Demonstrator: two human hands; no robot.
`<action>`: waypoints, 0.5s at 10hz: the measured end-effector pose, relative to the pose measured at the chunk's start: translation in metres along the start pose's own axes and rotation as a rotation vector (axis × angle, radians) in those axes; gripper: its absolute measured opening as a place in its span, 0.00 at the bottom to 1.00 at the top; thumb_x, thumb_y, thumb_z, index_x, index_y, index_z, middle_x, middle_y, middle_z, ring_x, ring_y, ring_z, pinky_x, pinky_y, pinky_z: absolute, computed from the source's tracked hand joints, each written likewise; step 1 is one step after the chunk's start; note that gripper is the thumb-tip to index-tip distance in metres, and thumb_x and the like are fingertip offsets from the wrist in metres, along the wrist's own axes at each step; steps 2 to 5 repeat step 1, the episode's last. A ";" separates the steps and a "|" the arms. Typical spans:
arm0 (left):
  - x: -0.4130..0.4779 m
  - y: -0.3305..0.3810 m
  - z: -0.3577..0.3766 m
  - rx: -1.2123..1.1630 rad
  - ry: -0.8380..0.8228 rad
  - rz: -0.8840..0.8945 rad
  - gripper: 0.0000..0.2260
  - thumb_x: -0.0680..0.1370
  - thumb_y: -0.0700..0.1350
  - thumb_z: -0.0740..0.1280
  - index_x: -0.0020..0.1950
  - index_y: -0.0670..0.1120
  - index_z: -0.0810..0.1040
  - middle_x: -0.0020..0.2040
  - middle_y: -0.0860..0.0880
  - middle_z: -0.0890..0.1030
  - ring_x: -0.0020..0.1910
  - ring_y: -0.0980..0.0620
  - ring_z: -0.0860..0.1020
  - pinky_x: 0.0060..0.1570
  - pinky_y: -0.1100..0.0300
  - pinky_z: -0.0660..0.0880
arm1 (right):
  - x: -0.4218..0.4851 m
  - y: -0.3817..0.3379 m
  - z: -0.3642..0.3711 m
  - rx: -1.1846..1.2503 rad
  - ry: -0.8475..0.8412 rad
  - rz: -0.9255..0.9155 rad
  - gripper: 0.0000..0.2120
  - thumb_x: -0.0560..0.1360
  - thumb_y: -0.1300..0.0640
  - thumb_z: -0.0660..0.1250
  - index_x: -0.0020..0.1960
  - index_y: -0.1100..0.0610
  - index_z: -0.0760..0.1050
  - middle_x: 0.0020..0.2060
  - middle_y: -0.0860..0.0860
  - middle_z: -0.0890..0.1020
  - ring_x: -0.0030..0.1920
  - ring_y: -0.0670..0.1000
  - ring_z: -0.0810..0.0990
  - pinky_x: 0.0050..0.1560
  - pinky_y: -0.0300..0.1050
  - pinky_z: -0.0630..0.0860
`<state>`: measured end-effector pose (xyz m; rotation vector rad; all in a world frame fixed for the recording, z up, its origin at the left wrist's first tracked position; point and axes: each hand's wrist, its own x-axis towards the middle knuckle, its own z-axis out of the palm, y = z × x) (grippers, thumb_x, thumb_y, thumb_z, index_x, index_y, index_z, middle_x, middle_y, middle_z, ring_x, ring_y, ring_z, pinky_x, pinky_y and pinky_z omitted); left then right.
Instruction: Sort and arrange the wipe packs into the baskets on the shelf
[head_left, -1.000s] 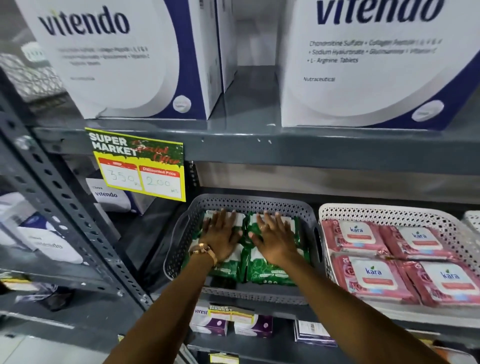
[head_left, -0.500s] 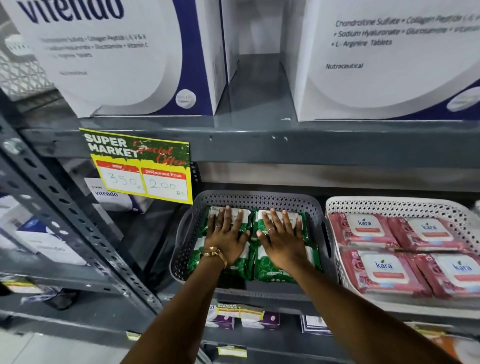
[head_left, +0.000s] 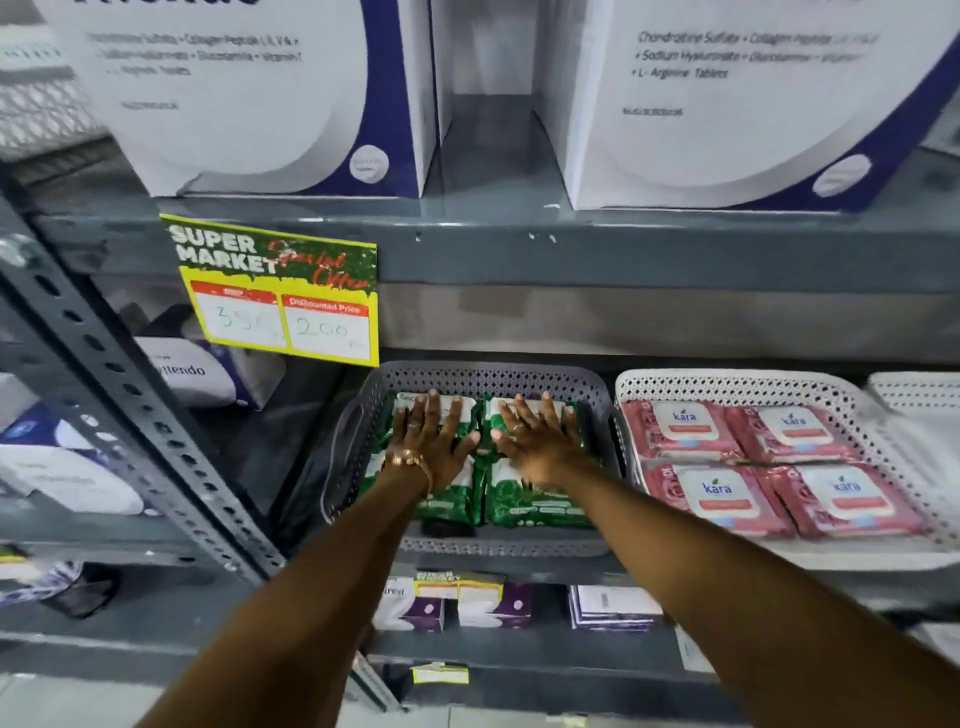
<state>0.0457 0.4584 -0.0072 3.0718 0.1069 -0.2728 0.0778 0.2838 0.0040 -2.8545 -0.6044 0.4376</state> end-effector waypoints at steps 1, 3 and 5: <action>-0.014 0.009 -0.015 -0.047 0.064 0.003 0.32 0.79 0.63 0.41 0.77 0.48 0.36 0.76 0.45 0.34 0.76 0.46 0.37 0.73 0.47 0.36 | -0.020 -0.001 -0.023 0.037 0.115 -0.030 0.29 0.78 0.38 0.40 0.75 0.47 0.37 0.77 0.49 0.38 0.75 0.58 0.31 0.71 0.61 0.29; -0.014 0.009 -0.015 -0.047 0.064 0.003 0.32 0.79 0.63 0.41 0.77 0.48 0.36 0.76 0.45 0.34 0.76 0.46 0.37 0.73 0.47 0.36 | -0.020 -0.001 -0.023 0.037 0.115 -0.030 0.29 0.78 0.38 0.40 0.75 0.47 0.37 0.77 0.49 0.38 0.75 0.58 0.31 0.71 0.61 0.29; -0.014 0.009 -0.015 -0.047 0.064 0.003 0.32 0.79 0.63 0.41 0.77 0.48 0.36 0.76 0.45 0.34 0.76 0.46 0.37 0.73 0.47 0.36 | -0.020 -0.001 -0.023 0.037 0.115 -0.030 0.29 0.78 0.38 0.40 0.75 0.47 0.37 0.77 0.49 0.38 0.75 0.58 0.31 0.71 0.61 0.29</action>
